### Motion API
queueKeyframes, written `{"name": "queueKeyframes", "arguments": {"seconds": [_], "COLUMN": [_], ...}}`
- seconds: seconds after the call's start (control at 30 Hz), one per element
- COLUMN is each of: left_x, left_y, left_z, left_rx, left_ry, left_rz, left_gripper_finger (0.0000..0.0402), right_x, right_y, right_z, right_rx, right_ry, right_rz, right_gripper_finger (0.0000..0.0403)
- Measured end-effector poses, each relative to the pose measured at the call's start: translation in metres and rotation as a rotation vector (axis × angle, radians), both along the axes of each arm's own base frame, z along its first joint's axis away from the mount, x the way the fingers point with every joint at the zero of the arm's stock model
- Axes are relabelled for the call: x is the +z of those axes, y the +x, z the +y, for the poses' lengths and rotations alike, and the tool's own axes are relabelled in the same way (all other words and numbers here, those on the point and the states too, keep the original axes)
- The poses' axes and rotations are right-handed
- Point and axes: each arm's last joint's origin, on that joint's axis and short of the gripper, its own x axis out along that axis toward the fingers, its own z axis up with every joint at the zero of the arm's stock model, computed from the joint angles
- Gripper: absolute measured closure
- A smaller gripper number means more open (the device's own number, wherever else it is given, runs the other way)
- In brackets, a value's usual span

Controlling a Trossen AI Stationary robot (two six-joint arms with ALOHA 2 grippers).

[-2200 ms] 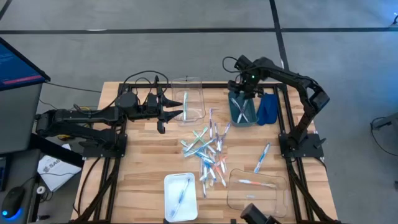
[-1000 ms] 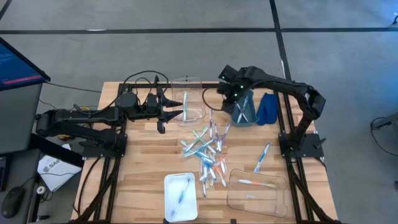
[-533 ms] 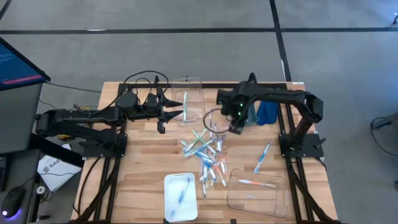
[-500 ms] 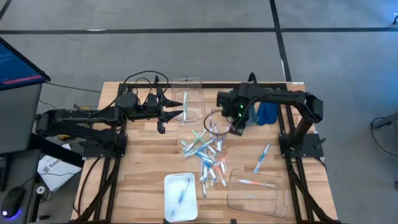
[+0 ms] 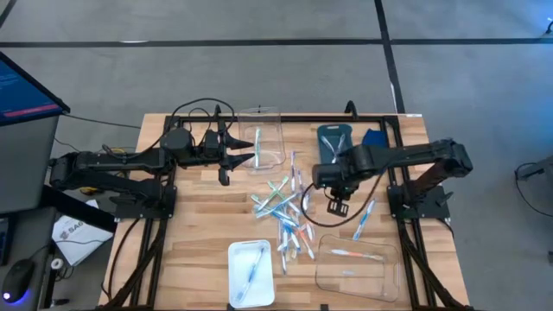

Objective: Pick & Place Toothbrushes
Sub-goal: Adjust the bottom transparent bin

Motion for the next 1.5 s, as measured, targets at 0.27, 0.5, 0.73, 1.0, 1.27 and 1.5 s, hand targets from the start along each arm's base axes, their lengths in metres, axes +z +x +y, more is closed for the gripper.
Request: {"name": "queueKeyframes", "arguments": {"seconds": [0.27, 0.5, 0.73, 1.0, 1.27, 1.5], "left_x": [0.0, 0.0, 0.0, 0.0, 0.0, 0.0], "left_y": [0.0, 0.0, 0.0, 0.0, 0.0, 0.0], "left_z": [0.0, 0.0, 0.0, 0.0, 0.0, 0.0], "left_rx": [-0.001, -0.001, -0.001, -0.001, -0.001, 0.008], "left_ry": [-0.019, -0.019, -0.018, -0.019, -0.018, -0.018], "left_rz": [-0.003, -0.003, -0.003, -0.003, 0.001, 0.0], "left_gripper_finger": [0.0266, 0.0266, 0.0266, 0.0266, 0.0266, 0.0266], "right_x": [-0.007, -0.036, -0.041, -0.039, -0.05, -0.099], "right_y": [-0.006, -0.014, -0.023, -0.038, -0.054, -0.077], "right_z": [0.024, 0.036, 0.07, 0.122, 0.146, 0.15], "right_rx": [0.021, -0.014, -0.027, 0.045, 0.233, 0.217], "right_ry": [-0.037, -0.041, 0.064, 0.271, 0.193, 0.211], "right_rz": [0.012, 0.091, 0.084, 0.063, 0.017, 0.161], "right_gripper_finger": [0.04, 0.0401, 0.0402, 0.0402, 0.0402, 0.0403]}}
